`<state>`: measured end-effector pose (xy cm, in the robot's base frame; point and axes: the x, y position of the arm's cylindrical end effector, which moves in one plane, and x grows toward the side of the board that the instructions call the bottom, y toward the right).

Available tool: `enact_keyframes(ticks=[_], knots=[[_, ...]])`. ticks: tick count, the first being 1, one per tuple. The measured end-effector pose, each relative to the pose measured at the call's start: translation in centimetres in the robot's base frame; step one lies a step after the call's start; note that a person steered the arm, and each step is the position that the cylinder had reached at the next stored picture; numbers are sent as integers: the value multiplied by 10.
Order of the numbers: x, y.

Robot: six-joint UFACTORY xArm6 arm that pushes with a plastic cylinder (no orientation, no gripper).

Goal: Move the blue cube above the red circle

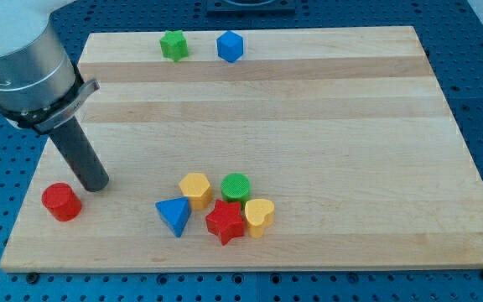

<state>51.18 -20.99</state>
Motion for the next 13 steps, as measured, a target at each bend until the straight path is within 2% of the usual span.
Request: enact_keyframes(ticks=[1,2,4,6,8,9,10,12,13], knots=[[-60,43],[-89,135],[-91,219],[-121,298],[-262,304],[-269,263],[-281,248],[-290,155],[-272,129]])
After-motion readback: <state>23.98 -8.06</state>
